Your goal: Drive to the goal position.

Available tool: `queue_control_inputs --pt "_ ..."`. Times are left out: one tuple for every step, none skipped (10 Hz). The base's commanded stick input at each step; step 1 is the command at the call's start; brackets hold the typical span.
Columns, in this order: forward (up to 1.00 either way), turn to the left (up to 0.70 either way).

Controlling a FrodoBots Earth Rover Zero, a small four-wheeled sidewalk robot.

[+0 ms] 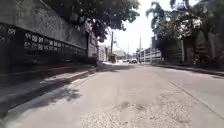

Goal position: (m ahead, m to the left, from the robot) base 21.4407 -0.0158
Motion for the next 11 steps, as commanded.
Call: queue_control_inputs --pt "1.0 0.01" --pt "1.0 0.01" --pt "1.0 0.01" --pt "1.0 0.01" --pt "1.0 0.01" --pt "1.0 0.01" --pt "1.0 0.01" --pt "1.0 0.01" --pt "1.0 0.01" --pt "1.0 0.01" --pt "1.0 0.01"
